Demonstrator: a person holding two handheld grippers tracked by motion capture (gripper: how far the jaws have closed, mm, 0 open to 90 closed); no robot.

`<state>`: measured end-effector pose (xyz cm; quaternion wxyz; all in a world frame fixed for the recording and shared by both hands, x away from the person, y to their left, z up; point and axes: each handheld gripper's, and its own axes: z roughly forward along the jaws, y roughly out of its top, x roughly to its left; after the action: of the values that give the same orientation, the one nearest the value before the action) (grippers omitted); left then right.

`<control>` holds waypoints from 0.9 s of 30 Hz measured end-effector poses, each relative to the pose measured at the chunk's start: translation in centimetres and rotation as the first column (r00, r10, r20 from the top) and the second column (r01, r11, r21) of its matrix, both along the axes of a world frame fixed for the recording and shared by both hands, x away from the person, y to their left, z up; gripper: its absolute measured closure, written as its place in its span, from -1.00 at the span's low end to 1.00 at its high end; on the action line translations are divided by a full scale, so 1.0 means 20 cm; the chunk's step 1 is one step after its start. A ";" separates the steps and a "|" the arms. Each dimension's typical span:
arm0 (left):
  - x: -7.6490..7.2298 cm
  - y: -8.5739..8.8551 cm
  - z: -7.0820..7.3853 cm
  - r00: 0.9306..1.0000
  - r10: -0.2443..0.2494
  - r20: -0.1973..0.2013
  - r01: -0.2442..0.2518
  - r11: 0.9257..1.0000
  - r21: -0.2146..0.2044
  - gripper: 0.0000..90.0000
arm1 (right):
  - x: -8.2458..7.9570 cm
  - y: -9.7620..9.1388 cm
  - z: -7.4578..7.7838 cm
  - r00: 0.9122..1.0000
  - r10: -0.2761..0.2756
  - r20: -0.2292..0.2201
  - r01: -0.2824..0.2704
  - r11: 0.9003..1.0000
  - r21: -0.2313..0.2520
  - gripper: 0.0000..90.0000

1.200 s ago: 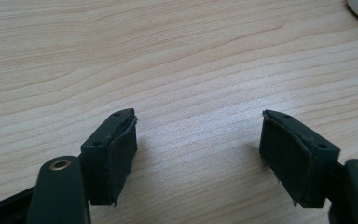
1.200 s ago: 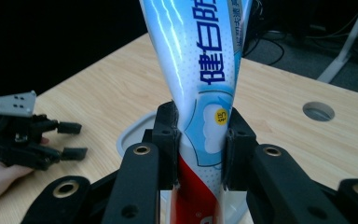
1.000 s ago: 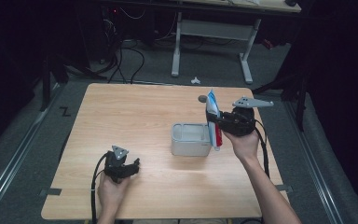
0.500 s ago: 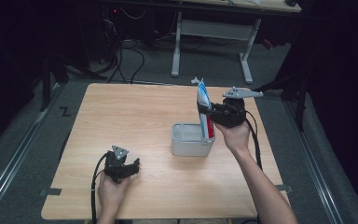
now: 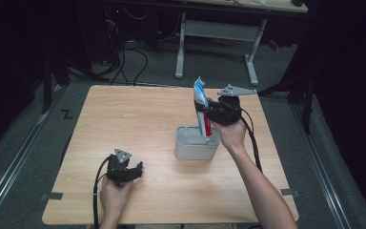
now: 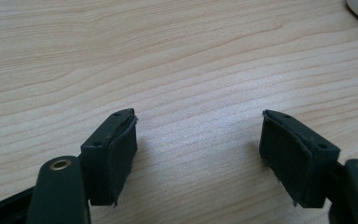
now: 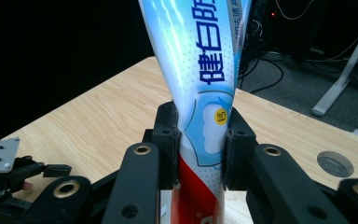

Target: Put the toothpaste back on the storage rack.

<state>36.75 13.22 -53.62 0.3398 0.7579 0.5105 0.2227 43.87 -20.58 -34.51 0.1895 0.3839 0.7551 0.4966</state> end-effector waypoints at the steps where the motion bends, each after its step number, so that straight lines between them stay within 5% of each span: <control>1: 0.00 0.00 0.00 1.000 0.000 0.000 0.000 1.000 0.000 -0.38 | 0.00 0.00 -0.01 1.000 -0.003 -0.001 0.003 1.000 -0.003 0.60; 27: 0.00 0.00 0.00 1.000 0.000 0.000 0.000 1.000 0.001 -0.38 | 0.06 0.08 -0.14 0.999 -0.009 -0.035 0.006 0.997 -0.080 0.57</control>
<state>36.75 13.22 -53.62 0.3394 0.7580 0.5104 0.2229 45.03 -19.04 -37.28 0.1932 0.3877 0.7760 0.4585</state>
